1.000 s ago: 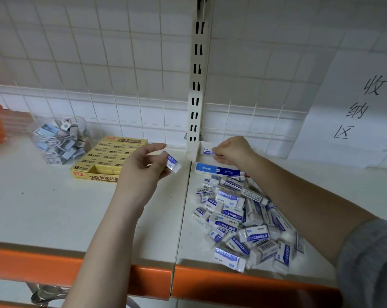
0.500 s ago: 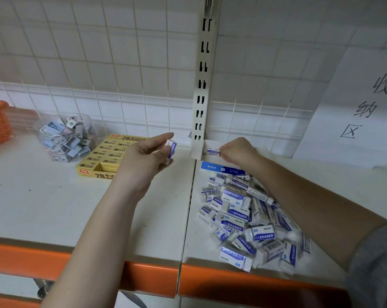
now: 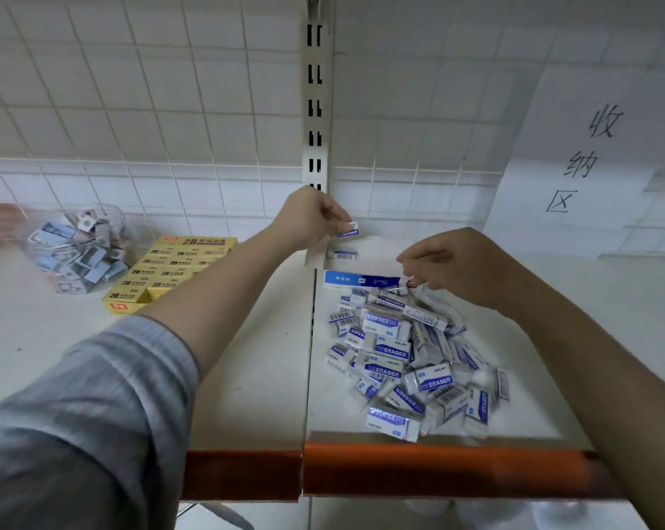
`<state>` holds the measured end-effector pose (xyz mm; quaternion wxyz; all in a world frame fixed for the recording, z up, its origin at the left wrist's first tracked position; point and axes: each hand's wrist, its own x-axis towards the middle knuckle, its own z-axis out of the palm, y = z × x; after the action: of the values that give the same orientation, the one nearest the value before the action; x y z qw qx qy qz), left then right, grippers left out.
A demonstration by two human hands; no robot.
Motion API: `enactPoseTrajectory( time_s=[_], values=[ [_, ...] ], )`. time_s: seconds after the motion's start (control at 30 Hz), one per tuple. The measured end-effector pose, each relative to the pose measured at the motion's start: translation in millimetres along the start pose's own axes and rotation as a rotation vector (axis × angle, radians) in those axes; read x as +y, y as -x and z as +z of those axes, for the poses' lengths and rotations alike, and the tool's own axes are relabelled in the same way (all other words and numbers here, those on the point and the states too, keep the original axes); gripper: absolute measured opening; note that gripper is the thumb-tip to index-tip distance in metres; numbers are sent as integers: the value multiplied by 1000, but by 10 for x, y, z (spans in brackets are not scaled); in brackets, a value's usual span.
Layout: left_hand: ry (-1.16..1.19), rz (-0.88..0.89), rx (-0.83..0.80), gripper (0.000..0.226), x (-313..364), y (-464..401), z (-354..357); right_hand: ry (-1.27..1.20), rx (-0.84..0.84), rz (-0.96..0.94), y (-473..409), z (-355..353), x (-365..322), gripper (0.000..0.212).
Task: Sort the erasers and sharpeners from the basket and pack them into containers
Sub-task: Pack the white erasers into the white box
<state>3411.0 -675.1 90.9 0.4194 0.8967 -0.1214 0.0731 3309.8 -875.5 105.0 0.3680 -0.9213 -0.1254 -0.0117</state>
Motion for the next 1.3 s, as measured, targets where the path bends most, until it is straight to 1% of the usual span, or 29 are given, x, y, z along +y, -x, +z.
enactPoseTrajectory(
  time_s=[0.07,0.17,0.27,0.5,0.7,0.83,0.9,0.97,1.03,1.13,1.3],
  values=[
    [-104,23,-46,14,-18,-66,70,53,-35,-3,146,-5,23,9],
    [-197,51,-82,13,-66,-128,123,42,-33,7,298,8,70,14],
    [-239,69,-73,12,-109,-141,156,47,-1,31,376,29,106,18],
    [-340,108,-62,11,-213,-116,215,59,-13,14,439,118,132,18],
    [-573,110,-101,22,-214,-89,264,74,0,6,439,141,149,21],
    [-607,101,-169,14,-214,-111,247,86,12,-1,434,147,162,21],
    [-618,112,-164,8,-200,-114,246,84,19,-3,437,153,159,22],
    [-624,127,-159,13,-186,-105,258,76,30,-5,445,161,159,22],
    [-610,129,-156,10,-184,-100,264,60,44,-2,457,172,164,22],
    [-596,116,-137,20,-172,-93,268,35,66,10,475,190,170,20],
    [-596,112,-94,21,-144,-54,264,7,106,21,514,208,153,17]
  ],
)
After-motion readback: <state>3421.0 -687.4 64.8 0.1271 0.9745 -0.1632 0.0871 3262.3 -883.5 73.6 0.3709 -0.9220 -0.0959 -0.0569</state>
